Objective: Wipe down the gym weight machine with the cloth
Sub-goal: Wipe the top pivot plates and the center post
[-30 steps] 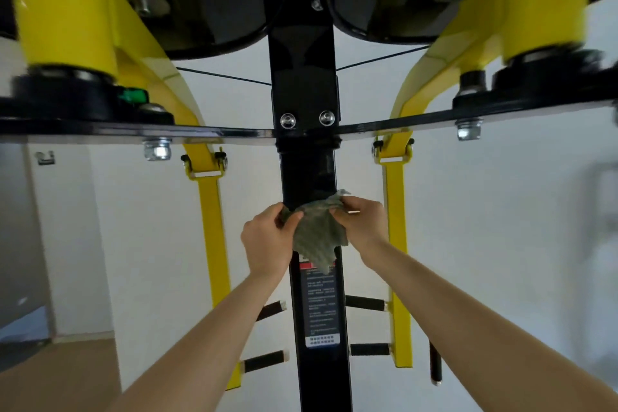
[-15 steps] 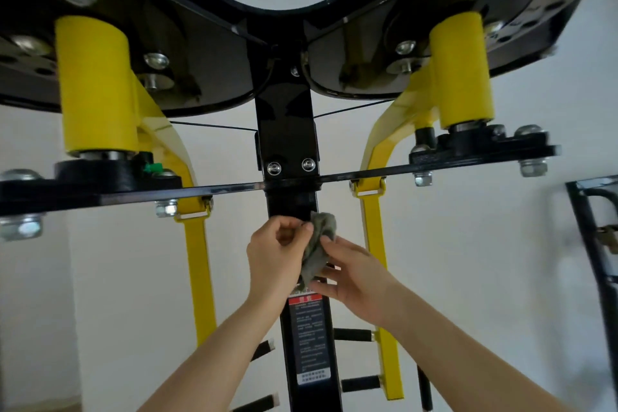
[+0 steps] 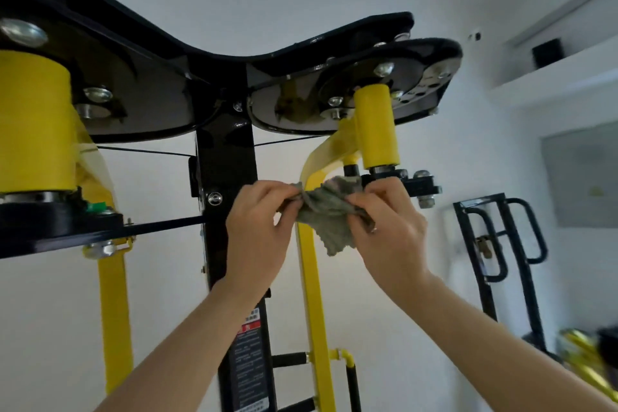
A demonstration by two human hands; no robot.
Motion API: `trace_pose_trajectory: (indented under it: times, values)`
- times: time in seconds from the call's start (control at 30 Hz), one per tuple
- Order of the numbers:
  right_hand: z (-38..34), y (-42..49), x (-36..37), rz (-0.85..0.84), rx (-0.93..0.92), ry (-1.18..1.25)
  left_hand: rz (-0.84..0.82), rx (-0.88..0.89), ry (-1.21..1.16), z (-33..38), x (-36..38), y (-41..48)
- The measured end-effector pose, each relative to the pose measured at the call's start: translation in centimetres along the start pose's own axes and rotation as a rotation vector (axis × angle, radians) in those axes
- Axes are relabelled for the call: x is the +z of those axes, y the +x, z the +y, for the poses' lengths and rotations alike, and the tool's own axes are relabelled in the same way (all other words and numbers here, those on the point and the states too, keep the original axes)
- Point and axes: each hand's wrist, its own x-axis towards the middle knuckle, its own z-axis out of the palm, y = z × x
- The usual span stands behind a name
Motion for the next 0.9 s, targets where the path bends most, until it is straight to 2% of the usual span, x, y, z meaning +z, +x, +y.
trace_pose_trajectory:
  times: [0.1,0.2,0.4,0.6,0.8,0.9]
  values:
    - [1.8,0.1,-2.5,0.051,-0.053,-0.070,-0.043,-0.064,-0.066,1.3,1.6,0.2]
    - [4.0,0.4,-5.3,0.062,0.001,-0.026,-0.075,-0.122,-0.107,3.9,2.4,0.5]
    - [8.9,2.3,-8.8,-0.072,0.554,0.381,-0.006,-0.141,-0.145,10.1,4.9,1.7]
    - [13.8,6.0,-8.7,-0.317,0.652,0.522,0.036,-0.093,0.028,14.4,6.8,3.8]
    - [13.6,10.7,-5.0,-0.381,0.869,0.779,0.145,-0.366,0.091,14.6,7.3,8.2]
    - [11.9,12.1,-3.4,-0.427,0.904,0.913,0.225,-0.461,0.102,14.4,7.3,11.0]
